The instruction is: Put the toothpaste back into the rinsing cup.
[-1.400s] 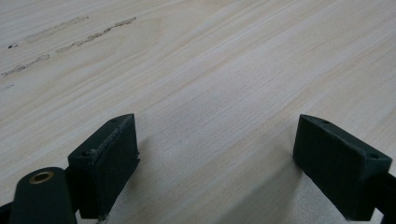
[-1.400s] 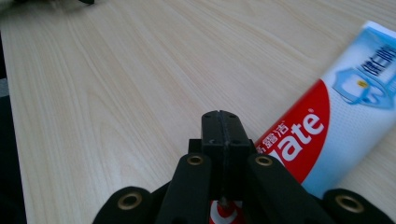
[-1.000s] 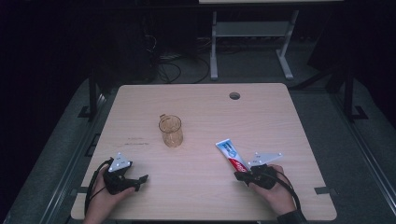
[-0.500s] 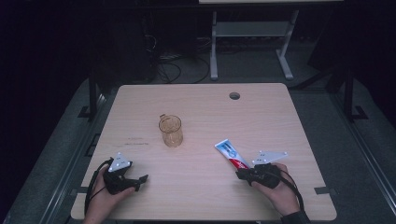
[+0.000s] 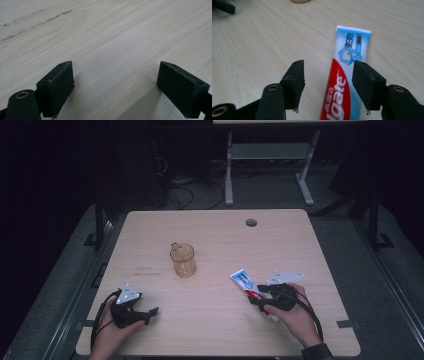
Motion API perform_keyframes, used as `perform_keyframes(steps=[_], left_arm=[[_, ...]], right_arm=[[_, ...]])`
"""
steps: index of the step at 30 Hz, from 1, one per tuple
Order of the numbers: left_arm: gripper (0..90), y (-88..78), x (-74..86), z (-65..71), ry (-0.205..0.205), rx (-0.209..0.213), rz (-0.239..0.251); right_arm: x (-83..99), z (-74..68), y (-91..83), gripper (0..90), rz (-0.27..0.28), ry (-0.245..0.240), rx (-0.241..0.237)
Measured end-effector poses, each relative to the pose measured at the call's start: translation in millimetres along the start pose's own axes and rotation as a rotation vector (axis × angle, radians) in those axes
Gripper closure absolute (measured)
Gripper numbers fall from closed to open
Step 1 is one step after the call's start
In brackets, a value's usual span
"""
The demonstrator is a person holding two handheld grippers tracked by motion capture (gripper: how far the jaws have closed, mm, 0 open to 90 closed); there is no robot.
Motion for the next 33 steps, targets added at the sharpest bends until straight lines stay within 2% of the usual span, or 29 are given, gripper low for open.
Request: perform_keyframes(steps=[8,15,22,33], left_arm=[[13.0,0.1,-0.1,0.0,0.003,0.001,0.0],[13.0,0.0,0.0,-0.1,0.004,0.001,-0.002],[13.0,0.0,0.0,0.1,0.004,0.002,-0.003],[13.0,0.0,0.0,0.1,0.004,0.002,-0.002]], right_arm=[[-11.4,10.9,11.4,37.8,-0.03,0.021,0.024],[-20.7,14.0,21.5,34.8,-0.049,0.031,0.035],[-31.6,20.3,40.6,33.4,-0.092,0.035,0.056],[-31.8,29.4,62.2,33.9,-0.166,0.033,0.094]])
Point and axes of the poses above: each handheld gripper's, and its own axes: y roughly forward along the jaws, x roughly out of its underside, z roughly to its right, the point moved 9 cm from there along y, roughly forward along the jaws, and after that the axes turned 6 degrees about -z, right-handed, at the moved point
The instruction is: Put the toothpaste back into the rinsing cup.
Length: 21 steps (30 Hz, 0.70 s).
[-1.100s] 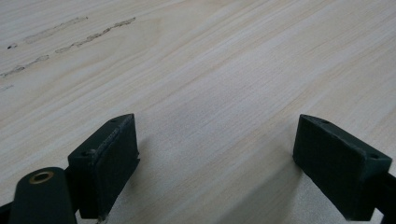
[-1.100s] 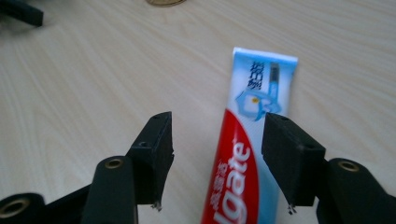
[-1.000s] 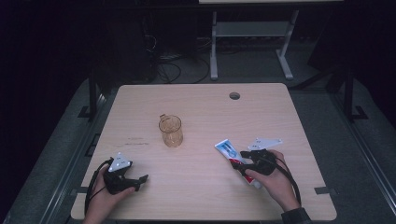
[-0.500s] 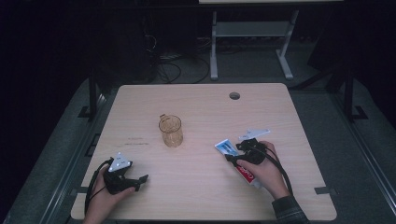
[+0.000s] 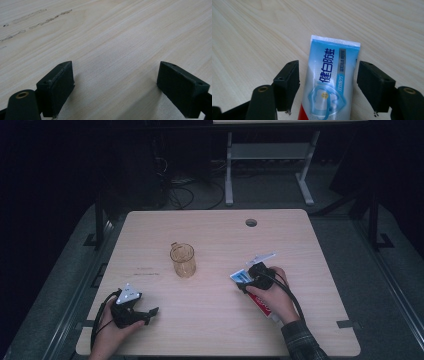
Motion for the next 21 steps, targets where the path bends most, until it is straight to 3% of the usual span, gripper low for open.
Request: perform_keyframes(steps=[13,21], left_arm=[[13.0,0.1,-0.1,0.2,0.001,0.001,0.0],[13.0,0.1,-0.1,0.2,0.002,0.001,0.0]], right_arm=[[1.6,0.2,11.6,36.7,-0.047,-0.026,0.048],[1.5,-0.1,10.6,41.0,-0.063,-0.005,0.059]])
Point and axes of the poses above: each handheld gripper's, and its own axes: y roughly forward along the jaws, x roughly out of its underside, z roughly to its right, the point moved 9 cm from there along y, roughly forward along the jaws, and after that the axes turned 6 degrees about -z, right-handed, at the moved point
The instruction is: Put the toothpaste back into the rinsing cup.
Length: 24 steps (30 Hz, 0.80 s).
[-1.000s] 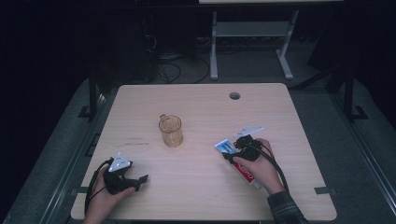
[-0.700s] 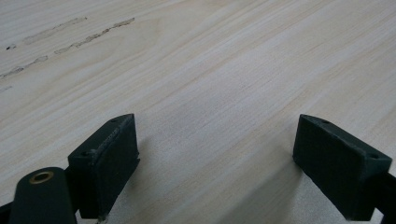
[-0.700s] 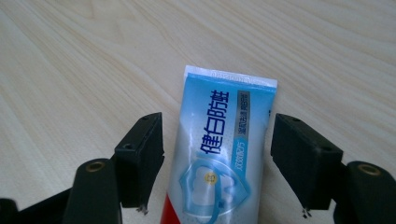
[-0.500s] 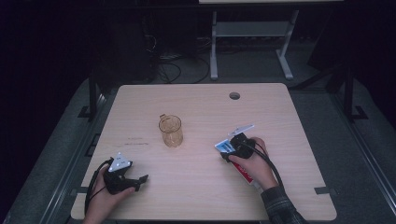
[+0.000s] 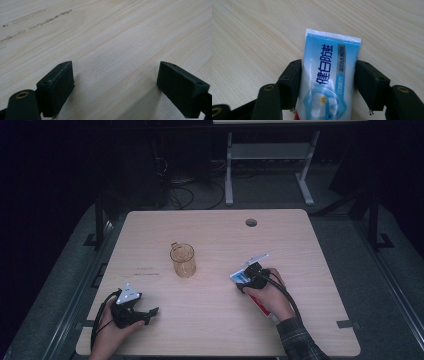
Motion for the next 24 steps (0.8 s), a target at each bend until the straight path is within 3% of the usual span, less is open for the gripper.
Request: perform_keyframes(steps=[13,23,24], left_arm=[[13.0,0.0,0.0,0.1,-0.001,0.001,0.0],[13.0,0.0,0.0,0.1,0.0,0.001,0.0],[13.0,0.0,0.0,0.0,0.0,0.001,0.0]], right_arm=[[0.4,-3.5,-3.7,52.8,-0.073,-0.004,0.004],[1.4,-1.6,-6.5,61.6,-0.073,0.001,-0.002],[1.8,-0.9,-9.3,67.4,-0.061,0.02,-0.02]])
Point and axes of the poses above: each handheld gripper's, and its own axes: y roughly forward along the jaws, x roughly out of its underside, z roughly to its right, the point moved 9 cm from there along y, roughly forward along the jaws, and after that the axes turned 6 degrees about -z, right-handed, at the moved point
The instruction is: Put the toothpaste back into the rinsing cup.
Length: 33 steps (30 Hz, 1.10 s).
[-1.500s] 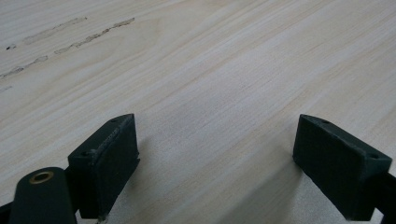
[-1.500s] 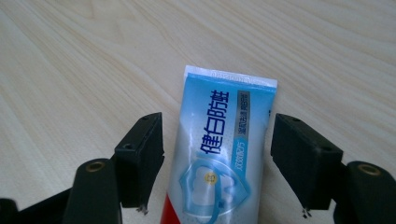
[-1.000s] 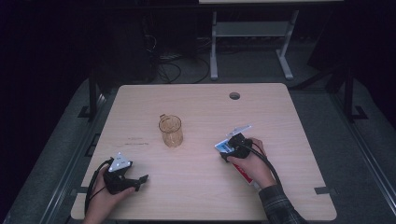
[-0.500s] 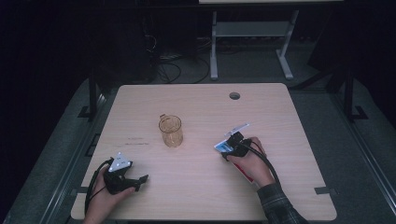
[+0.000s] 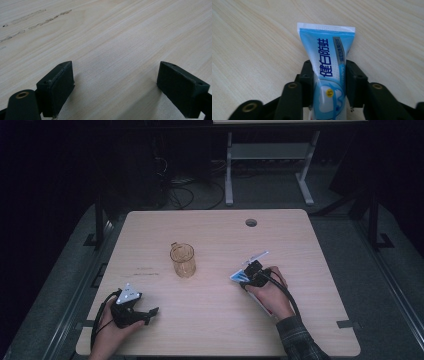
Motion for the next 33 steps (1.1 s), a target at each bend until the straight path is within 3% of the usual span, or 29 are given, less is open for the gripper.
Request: perform_keyframes(steps=[8,15,33], left_arm=[[13.0,0.1,-0.1,0.0,0.001,0.001,0.0],[13.0,0.1,-0.1,0.0,0.001,0.001,0.0],[13.0,0.1,-0.1,-0.1,0.002,0.001,0.0]], right_arm=[[1.2,0.8,-3.7,70.9,0.027,0.032,-0.072],[1.6,-1.2,-7.5,71.1,0.049,0.027,-0.095],[-6.0,0.3,-42.8,72.3,0.209,0.041,-0.157]])
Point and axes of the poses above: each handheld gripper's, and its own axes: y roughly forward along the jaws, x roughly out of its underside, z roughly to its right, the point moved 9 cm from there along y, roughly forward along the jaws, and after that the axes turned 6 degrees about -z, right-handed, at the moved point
